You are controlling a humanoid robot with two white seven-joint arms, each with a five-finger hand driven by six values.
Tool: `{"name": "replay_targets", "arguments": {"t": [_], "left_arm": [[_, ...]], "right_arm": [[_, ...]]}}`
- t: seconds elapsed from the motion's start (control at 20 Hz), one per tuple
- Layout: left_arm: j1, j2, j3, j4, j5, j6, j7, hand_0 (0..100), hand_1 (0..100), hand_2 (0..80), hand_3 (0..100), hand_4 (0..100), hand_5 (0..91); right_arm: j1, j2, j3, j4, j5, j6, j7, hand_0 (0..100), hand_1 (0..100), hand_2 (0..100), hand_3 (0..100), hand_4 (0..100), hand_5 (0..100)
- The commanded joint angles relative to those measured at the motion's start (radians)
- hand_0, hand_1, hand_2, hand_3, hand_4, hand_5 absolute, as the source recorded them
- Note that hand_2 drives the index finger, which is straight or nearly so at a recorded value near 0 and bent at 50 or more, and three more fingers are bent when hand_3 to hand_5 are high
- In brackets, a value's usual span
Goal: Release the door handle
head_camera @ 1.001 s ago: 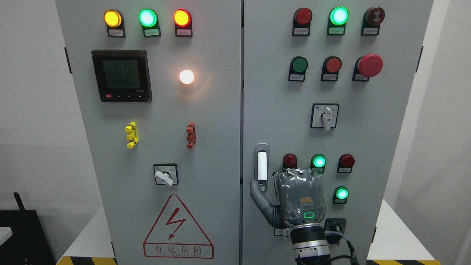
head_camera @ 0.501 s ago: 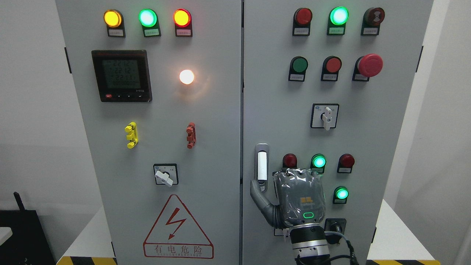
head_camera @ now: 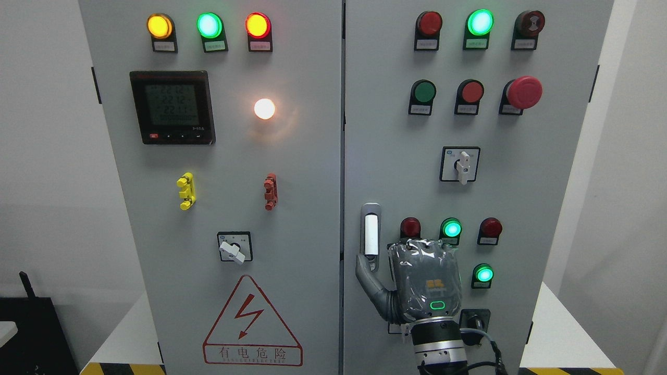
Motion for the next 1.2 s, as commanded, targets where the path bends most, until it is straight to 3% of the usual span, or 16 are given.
{"name": "replay_targets", "arguments": {"t": [0.0,1.15], "left_arm": [[0.031,0.0,0.0,-0.031,0.0,0.0,0.001,12,39,0.0,0,0,0.0],[0.031,0.0,0.0,-0.031,0.0,0.0,0.001,12,39,0.0,0,0,0.0]], "right_arm": [[0.001,0.002,0.0,0.0,-0.001,0.002,0.0,44,0,100,100,100,95],[0.001,0.003,0.0,-0.002,-0.001,0.005,0.0,48,0,100,100,100,95]]}}
